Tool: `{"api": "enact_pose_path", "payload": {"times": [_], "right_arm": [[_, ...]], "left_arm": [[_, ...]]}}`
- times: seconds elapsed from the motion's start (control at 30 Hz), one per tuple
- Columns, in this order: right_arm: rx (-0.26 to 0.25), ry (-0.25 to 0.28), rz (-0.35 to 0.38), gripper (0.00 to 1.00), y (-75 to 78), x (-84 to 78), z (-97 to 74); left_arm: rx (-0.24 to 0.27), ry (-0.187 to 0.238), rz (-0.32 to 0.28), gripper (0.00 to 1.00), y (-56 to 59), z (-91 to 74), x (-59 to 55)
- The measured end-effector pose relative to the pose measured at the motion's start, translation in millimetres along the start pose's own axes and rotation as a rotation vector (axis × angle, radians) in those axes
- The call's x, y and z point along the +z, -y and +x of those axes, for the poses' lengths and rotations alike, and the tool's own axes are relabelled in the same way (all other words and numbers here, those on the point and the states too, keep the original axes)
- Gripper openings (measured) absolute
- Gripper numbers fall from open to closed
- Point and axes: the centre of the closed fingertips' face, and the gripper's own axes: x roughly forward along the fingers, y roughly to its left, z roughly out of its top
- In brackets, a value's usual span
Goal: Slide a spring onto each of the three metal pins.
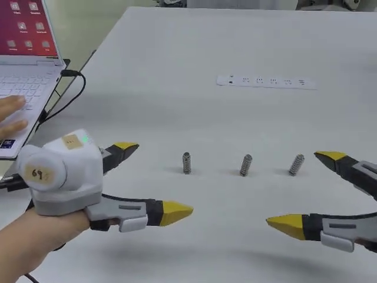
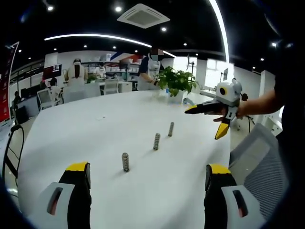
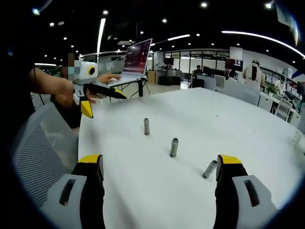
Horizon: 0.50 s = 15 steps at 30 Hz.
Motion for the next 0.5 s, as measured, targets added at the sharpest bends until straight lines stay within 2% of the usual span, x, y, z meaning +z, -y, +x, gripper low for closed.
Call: {"api": "enact_pose_path", "payload": {"times": [0.13,0.23,0.33,0.43,0.5], "right_arm": [[-0.054,0.009,0.035,0.99,12.9,-3.1,-15.9],[-0.087,-0.001,0.059,0.99,20.3,-10.7,-24.3],[-0.095,-0.002,0.083,0.99,21.3,-15.6,-27.4],[-0.097,-0.017,0.077,0.99,19.7,-20.4,-27.8],[-0.101,-0.032,0.068,0.99,18.7,-24.3,-27.9]], "left_arm": [[0.0,-0.02,0.012,0.98,2.6,-2.7,-6.3],[0.006,-0.019,0.004,0.98,2.2,-5.4,-8.2],[0.016,-0.02,-0.002,0.98,-0.2,-7.8,-8.9],[0.022,-0.028,-0.005,0.98,-0.7,-9.9,-9.3],[0.028,-0.016,-0.004,0.98,-1.0,-12.3,-6.0]]}}
